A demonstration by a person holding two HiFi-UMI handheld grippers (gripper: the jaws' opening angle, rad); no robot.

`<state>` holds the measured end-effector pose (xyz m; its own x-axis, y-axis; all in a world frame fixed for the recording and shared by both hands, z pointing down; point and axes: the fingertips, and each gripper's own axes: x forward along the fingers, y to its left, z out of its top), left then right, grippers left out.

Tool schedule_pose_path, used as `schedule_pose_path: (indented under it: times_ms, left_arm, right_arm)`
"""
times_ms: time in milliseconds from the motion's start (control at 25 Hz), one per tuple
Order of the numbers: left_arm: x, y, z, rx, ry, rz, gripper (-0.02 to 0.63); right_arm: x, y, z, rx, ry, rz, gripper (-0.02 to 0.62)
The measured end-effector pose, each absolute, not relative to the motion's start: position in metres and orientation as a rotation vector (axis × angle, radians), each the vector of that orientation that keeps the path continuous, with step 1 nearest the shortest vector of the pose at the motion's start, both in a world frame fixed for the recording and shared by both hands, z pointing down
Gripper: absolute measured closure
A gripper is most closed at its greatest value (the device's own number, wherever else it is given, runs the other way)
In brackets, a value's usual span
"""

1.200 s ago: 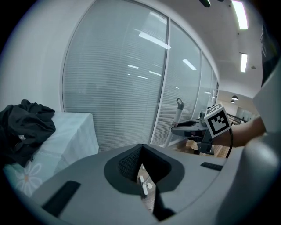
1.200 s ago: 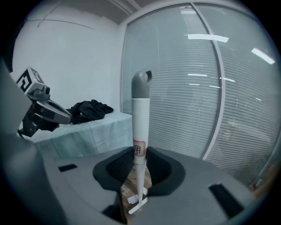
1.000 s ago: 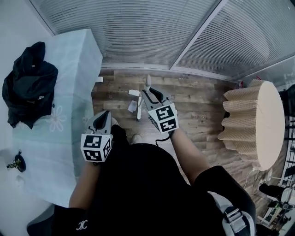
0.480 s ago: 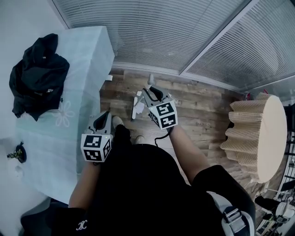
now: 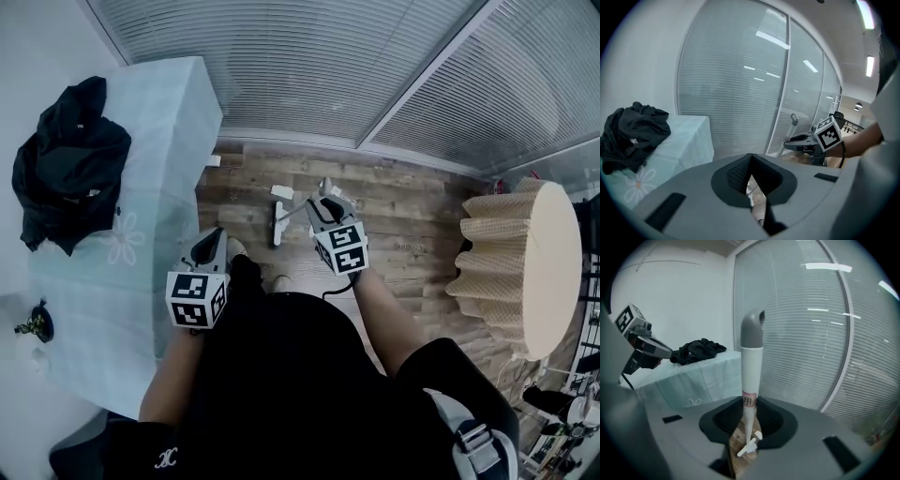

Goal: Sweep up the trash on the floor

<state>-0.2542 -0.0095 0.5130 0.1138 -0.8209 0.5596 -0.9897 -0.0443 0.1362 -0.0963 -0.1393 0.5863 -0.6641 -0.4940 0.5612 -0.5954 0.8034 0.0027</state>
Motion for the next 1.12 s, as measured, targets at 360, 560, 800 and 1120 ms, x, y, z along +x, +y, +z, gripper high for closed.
schedule_pose_path:
  times_ms: [360, 560, 800, 1120]
  left_arm:
    - [-0.224, -0.013, 0.52, 1.965, -1.691, 0.486, 0.611]
    - [-0.207, -0.015, 0.52, 1.984, -1.676, 0.499, 0.611]
    - [-0.191, -0.025, 0.517, 2.017, -1.654, 0.507, 0.611]
    - [-0.18, -0.048, 0.523, 2.045, -1.602, 0.52, 0.611]
  right_arm:
    - [-0.042, -0.143, 0.583, 0.944, -2.373, 0.256, 0.495]
    - [-0.022, -0.138, 0.583, 0.949, -2.372, 0.219, 0.495]
    - [-0.009, -0.141, 0.574, 0.989, -2.381, 0.19, 0.497]
    - [-0.02, -0.163, 0.552, 0.972, -2.422, 0.168, 0.497]
